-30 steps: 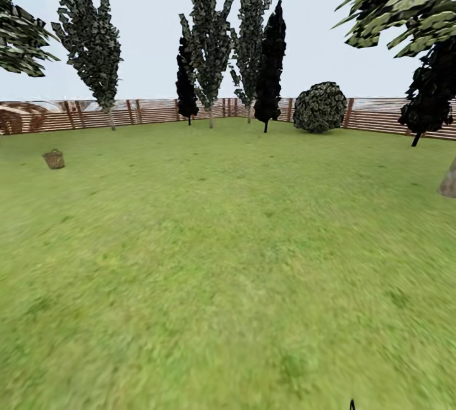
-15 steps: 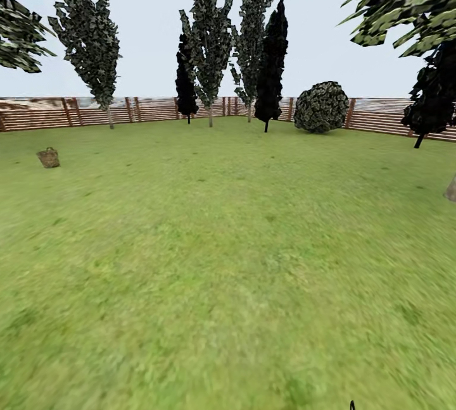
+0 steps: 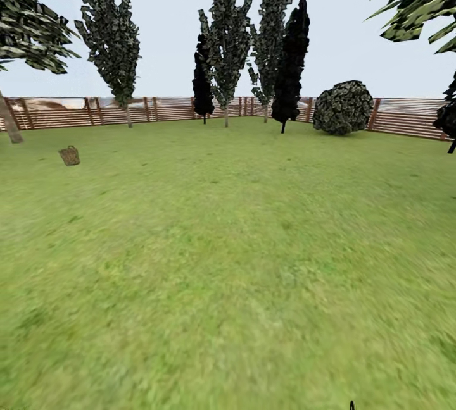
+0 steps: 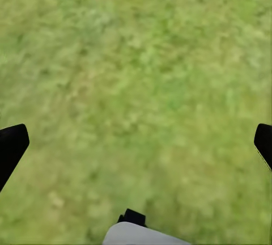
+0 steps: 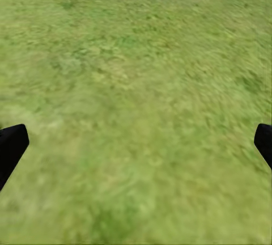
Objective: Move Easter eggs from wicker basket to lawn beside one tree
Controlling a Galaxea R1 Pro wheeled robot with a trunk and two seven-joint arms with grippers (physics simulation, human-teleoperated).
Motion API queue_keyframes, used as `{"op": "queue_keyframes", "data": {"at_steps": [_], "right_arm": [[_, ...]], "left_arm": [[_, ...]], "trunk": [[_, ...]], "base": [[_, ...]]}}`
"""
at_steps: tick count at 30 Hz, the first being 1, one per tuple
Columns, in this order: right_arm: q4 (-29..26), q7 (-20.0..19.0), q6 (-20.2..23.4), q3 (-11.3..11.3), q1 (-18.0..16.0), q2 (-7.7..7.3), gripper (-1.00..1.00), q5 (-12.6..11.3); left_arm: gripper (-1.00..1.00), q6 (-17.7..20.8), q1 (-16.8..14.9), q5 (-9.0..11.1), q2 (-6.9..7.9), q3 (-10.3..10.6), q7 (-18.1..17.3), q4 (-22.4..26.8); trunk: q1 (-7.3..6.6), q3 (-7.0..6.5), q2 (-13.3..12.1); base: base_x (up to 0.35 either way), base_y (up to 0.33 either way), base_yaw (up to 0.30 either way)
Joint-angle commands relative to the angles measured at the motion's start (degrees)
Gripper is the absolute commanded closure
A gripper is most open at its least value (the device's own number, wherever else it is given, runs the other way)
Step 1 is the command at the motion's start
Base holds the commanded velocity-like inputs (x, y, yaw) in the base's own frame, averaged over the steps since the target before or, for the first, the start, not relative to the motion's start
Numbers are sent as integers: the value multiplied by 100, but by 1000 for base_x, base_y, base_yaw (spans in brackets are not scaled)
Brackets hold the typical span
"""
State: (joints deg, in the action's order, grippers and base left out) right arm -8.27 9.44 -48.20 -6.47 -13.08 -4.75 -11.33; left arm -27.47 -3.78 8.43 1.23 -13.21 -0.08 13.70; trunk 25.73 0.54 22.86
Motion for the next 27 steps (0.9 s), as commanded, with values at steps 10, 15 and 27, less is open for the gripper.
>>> {"op": "queue_keyframes", "data": {"at_steps": [10, 15, 27], "right_arm": [[-7, -4, -82, 2, -1, 42, -100, -17], [-14, -4, -84, -17, -1, 29, -100, -19], [-1, 1, -68, -21, -1, 25, -100, -19]], "left_arm": [[-100, -13, -6, 46, 0, 29, -1, -7], [-100, -13, -7, 45, 0, 29, -1, -7], [-100, -13, -7, 45, 0, 29, -3, -7]], "trunk": [[6, 6, 6], [6, 6, 6], [6, 6, 6]], "base": [[326, -120, 274], [326, -123, 238], [326, -123, 95]]}}
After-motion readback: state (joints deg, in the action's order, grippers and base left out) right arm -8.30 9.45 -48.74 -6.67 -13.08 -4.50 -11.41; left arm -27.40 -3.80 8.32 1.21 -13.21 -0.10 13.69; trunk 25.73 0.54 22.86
